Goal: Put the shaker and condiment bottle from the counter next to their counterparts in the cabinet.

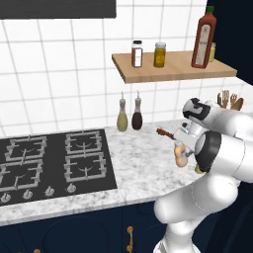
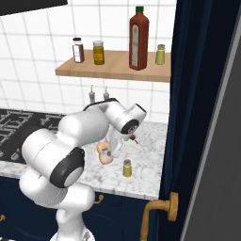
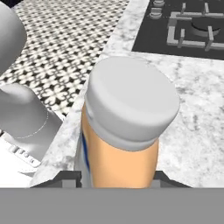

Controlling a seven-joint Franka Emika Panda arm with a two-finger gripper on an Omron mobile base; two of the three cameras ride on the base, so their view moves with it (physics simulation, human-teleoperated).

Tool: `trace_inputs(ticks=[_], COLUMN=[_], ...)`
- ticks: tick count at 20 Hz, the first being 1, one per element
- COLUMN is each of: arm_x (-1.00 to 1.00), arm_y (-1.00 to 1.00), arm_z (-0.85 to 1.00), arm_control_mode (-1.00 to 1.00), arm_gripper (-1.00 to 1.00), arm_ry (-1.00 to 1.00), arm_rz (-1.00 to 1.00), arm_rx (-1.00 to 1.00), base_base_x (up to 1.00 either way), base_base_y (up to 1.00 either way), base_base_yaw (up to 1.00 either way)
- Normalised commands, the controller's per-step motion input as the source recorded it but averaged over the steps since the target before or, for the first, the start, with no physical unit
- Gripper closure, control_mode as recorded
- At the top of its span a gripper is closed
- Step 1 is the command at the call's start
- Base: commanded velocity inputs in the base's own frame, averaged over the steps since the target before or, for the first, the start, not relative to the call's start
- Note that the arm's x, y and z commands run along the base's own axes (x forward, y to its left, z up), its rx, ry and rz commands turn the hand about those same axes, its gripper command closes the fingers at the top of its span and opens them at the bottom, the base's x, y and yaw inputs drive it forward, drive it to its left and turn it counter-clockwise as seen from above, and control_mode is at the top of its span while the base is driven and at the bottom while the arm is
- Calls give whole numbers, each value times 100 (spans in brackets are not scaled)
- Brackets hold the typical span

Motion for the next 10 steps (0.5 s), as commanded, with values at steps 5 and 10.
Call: trace_inputs(ticks=[5, 10], arm_x=[0, 0], arm_y=[0, 2], arm_z=[3, 0], arm_control_mode=[-100, -100], arm_gripper=[100, 100], arm_ry=[0, 0], arm_rz=[-29, -34], arm_rx=[0, 0], base_base_x=[0, 0], base_base_y=[0, 0], base_base_yaw=[0, 0])
